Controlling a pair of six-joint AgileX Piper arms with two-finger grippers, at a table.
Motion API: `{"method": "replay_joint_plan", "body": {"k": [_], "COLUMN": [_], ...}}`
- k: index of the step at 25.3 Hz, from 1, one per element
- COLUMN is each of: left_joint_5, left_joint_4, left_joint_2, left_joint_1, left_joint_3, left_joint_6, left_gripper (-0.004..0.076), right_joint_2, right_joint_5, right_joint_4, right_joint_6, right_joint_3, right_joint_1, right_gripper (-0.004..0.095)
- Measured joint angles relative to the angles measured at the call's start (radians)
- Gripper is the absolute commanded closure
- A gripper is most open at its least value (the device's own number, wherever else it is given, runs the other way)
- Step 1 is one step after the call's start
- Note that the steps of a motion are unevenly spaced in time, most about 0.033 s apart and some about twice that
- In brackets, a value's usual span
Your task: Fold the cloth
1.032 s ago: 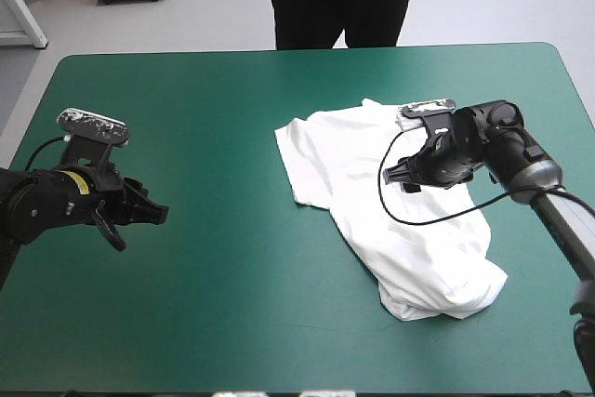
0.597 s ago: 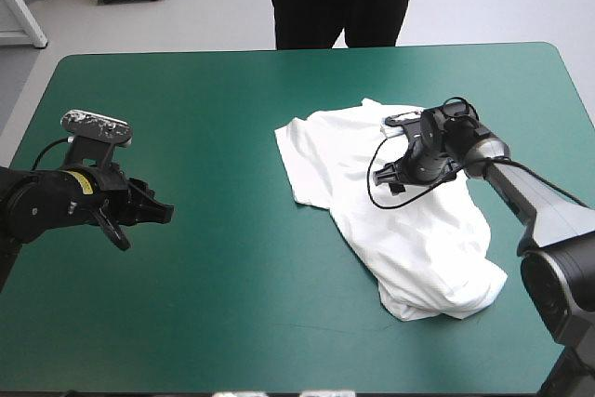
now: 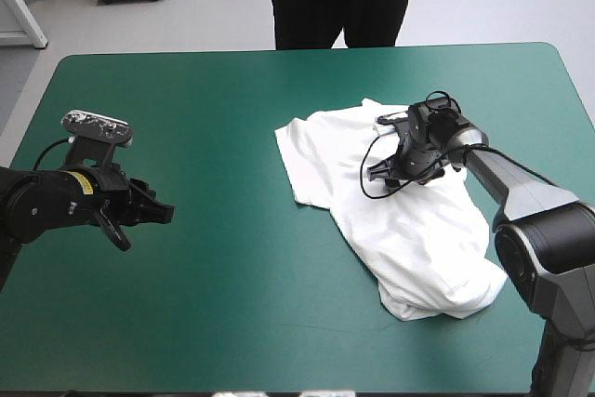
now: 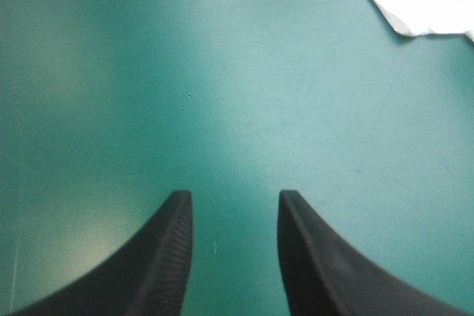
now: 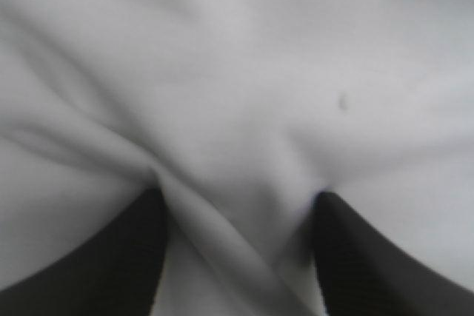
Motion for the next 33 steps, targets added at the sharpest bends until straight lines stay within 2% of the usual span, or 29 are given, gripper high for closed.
{"method": "replay_joint_plan", "body": {"k": [1, 2, 8, 17, 22, 33], "left_joint_5": [0.000, 0.000, 0.000, 0.000, 0.000, 0.000], "left_joint_4": [-0.001, -0.001, -0.001, -0.001, -0.001, -0.001], "left_joint_2": [0.000, 0.000, 0.000, 0.000, 0.000, 0.000], "left_joint_1": [0.000, 0.000, 0.000, 0.000, 0.000, 0.000], "left_joint_3": [0.000, 0.000, 0.000, 0.000, 0.000, 0.000], "left_joint_6": [0.000, 0.000, 0.000, 0.000, 0.000, -0.007], "left_gripper": [0.0448, 0.0448, 0.0448, 0.0449, 0.0449, 0.0449], "right_joint_2": [0.002, 0.003, 0.008, 0.048, 0.049, 0.050], "right_joint_5": [0.002, 0.004, 0.021, 0.098, 0.100, 0.101], "right_joint_4": [0.005, 0.022, 0.141, 0.260, 0.304, 0.323], "right_joint_6": [0.000, -0.022, -0.101, -0.125, -0.125, -0.126], "right_joint_3": [0.000, -0.002, -0.017, -0.120, -0.138, -0.138], "right_joint_1": [-0.001, -0.005, -0.005, 0.237, 0.321, 0.491], "right_gripper": [0.0914, 0.0924, 0.0925, 0.0925, 0.0925, 0.0925]}}
